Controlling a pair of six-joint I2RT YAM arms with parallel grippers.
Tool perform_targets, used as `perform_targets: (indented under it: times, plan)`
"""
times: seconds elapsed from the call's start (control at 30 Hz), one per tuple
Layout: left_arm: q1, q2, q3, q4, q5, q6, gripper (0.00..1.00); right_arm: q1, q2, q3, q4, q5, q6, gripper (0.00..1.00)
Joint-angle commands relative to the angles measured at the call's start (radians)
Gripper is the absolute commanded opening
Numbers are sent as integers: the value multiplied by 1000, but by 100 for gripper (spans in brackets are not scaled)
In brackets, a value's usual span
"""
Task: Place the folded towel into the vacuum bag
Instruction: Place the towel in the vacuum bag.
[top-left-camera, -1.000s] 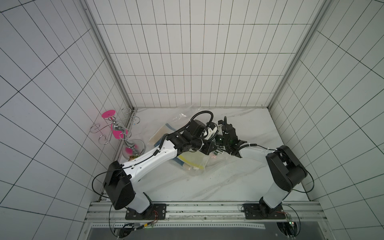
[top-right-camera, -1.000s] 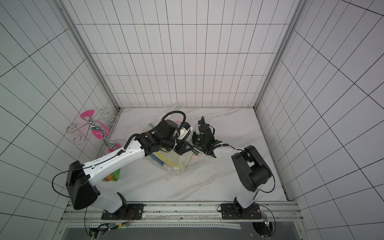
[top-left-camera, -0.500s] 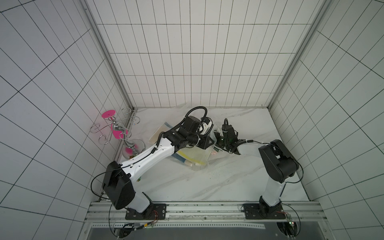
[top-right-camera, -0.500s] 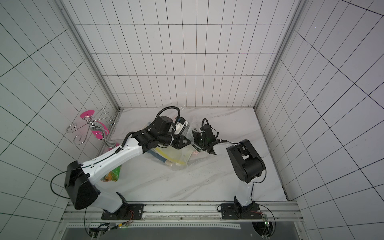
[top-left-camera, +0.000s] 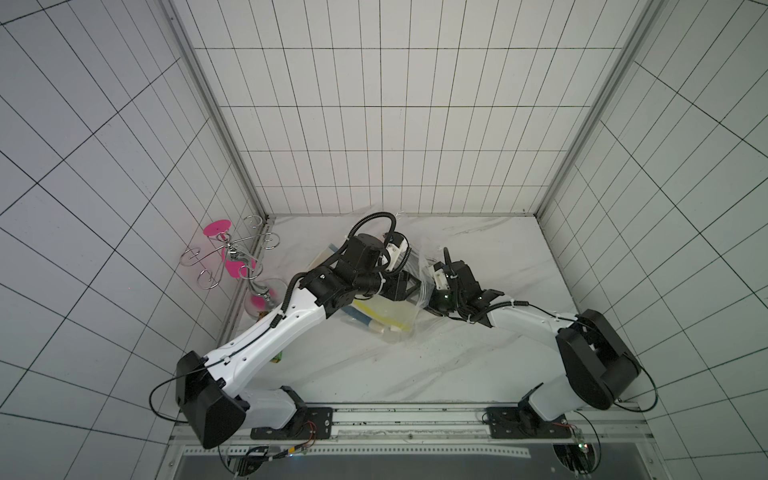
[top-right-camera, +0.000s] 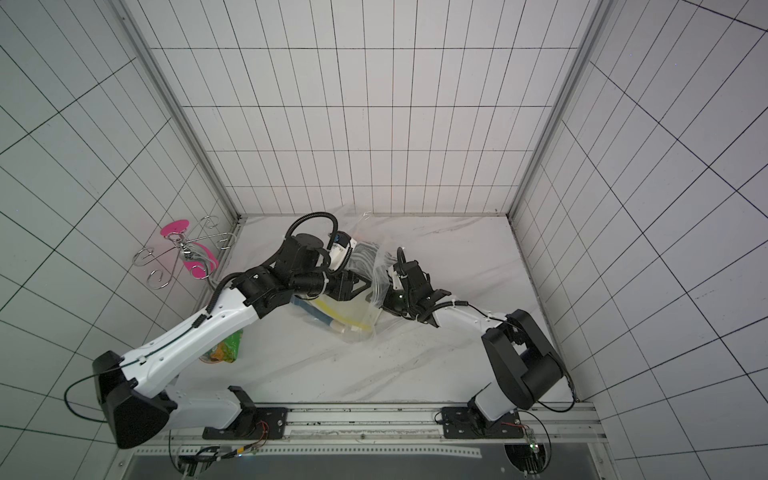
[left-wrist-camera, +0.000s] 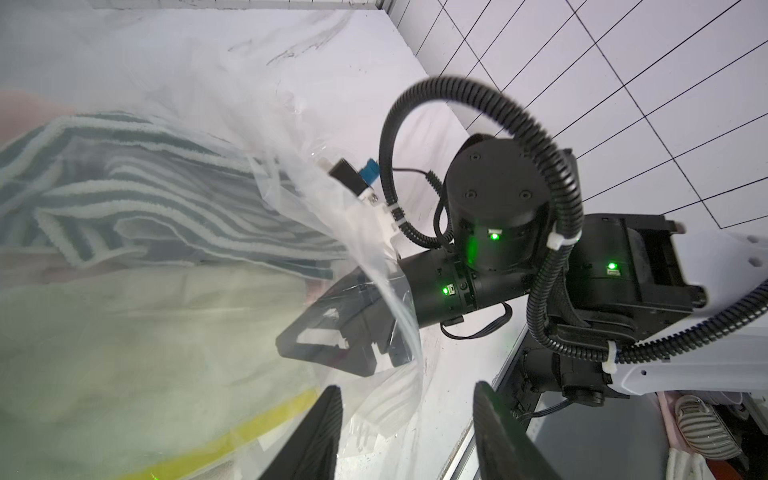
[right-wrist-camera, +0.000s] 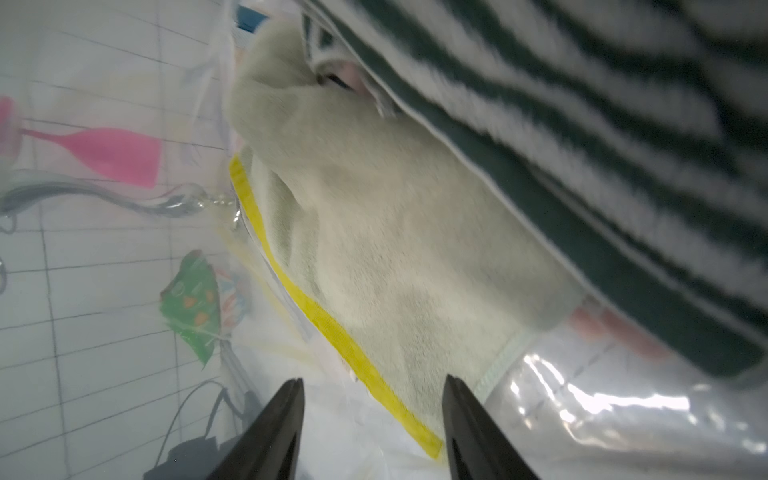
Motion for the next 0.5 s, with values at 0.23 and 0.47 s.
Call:
perform_targets:
  times: [0.23,0.47]
  plan:
    - [57,-114,-94,33,-12,-33,53,24,120,-105,200,-52,191,66]
    - [86,-115,-120,29,-33,-19,53,29,233,-142,519,-27,308,58]
